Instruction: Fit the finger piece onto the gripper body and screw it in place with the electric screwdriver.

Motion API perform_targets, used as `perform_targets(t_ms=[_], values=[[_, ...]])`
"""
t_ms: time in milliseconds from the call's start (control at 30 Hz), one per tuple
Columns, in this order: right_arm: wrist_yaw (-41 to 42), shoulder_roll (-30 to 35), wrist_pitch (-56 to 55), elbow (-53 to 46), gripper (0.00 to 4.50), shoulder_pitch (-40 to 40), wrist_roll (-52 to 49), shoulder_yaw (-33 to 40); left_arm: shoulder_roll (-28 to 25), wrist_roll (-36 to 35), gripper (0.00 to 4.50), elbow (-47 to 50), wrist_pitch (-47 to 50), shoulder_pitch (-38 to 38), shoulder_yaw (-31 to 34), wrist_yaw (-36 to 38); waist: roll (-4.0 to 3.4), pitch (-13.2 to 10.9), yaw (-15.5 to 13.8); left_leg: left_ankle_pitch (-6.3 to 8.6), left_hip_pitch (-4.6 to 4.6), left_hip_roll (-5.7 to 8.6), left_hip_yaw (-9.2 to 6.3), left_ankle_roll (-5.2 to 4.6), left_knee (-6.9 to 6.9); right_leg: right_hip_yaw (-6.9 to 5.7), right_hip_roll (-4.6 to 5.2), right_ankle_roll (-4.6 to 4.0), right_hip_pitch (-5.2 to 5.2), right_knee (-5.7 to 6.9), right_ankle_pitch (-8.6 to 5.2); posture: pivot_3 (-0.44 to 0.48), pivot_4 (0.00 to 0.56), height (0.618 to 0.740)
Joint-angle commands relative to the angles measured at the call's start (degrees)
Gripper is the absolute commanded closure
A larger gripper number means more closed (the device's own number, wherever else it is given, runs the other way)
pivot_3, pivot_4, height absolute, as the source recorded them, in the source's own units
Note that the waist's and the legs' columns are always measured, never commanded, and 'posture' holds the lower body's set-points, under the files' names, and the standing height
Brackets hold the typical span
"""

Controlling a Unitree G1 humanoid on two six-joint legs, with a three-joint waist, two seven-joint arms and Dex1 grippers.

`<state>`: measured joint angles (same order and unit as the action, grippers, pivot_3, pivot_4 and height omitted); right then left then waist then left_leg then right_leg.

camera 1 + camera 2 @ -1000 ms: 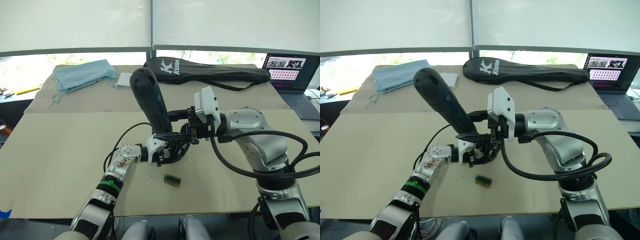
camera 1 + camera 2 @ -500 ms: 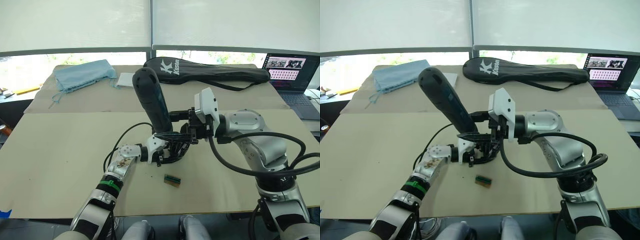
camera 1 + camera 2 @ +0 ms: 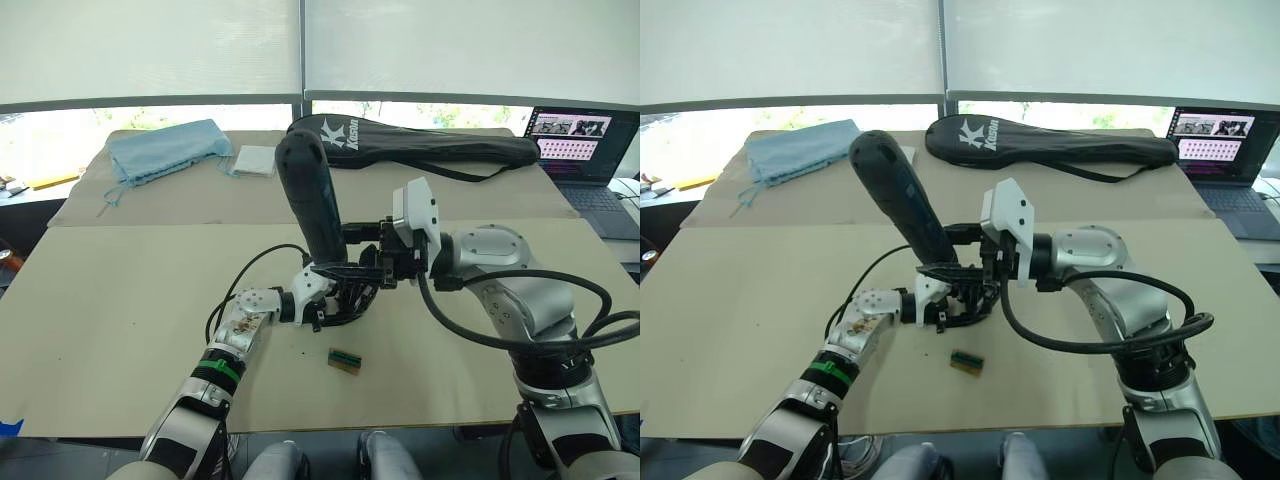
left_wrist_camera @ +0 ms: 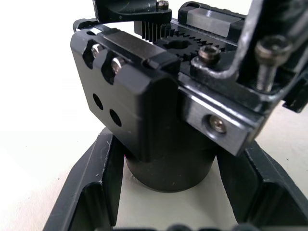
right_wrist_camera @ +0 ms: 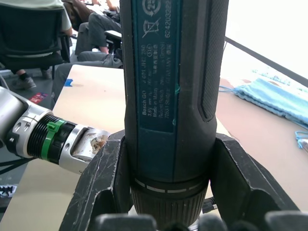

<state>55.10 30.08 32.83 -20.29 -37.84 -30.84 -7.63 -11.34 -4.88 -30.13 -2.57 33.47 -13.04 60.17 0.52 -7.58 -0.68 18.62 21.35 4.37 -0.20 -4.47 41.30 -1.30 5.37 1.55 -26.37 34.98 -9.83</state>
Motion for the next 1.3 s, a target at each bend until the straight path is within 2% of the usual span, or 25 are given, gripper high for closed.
perform_targets(t_ms=[33, 633, 833, 1300], values=[[-1.89, 0.18, 3.01, -3.34, 2.6, -1.58, -4.25, 3.82, 0.32, -2.15, 2.22, 2.39, -0.76, 2.39, 1.56, 0.09, 0.0, 0.0, -0.01, 0.0, 0.0, 0.0, 0.0, 0.0, 0.0, 0.0, 0.01, 0.0, 0.0, 0.0, 0.0, 0.0, 0.15, 0.736], [-11.82, -0.59, 17.97, -3.66, 2.6, -2.54, -15.16, 8.24, 1.02, -1.79, 2.22, 0.91, -1.73, 3.27, 1.45, 0.08, 0.0, 0.0, -0.02, 0.0, 0.02, 0.0, 0.0, 0.0, -0.02, 0.33, 0.04, 0.0, -0.01, -0.01, 0.0, 0.0, 0.15, 0.736], [-12.99, -2.6, 15.55, -3.66, 2.6, -4.13, -16.83, 10.54, 0.83, -1.79, 2.22, 0.74, -1.64, 3.45, 1.58, 0.31, 0.0, 0.0, 0.03, 0.0, 0.03, 0.0, 0.01, 0.0, -0.02, 0.33, 0.03, 0.0, -0.02, 0.0, 0.0, 0.0, 0.15, 0.736], [-9.13, -1.51, 6.89, -2.02, 2.6, -3.15, -8.36, 6.64, 0.75, -1.85, 2.22, 1.48, -1.32, 2.96, 1.57, 0.25, 0.0, 0.0, 0.02, 0.0, 0.04, 0.01, 0.05, 0.0, -0.02, 0.18, -0.06, 0.0, -0.04, 0.03, 0.0, 0.0, 0.15, 0.736]])
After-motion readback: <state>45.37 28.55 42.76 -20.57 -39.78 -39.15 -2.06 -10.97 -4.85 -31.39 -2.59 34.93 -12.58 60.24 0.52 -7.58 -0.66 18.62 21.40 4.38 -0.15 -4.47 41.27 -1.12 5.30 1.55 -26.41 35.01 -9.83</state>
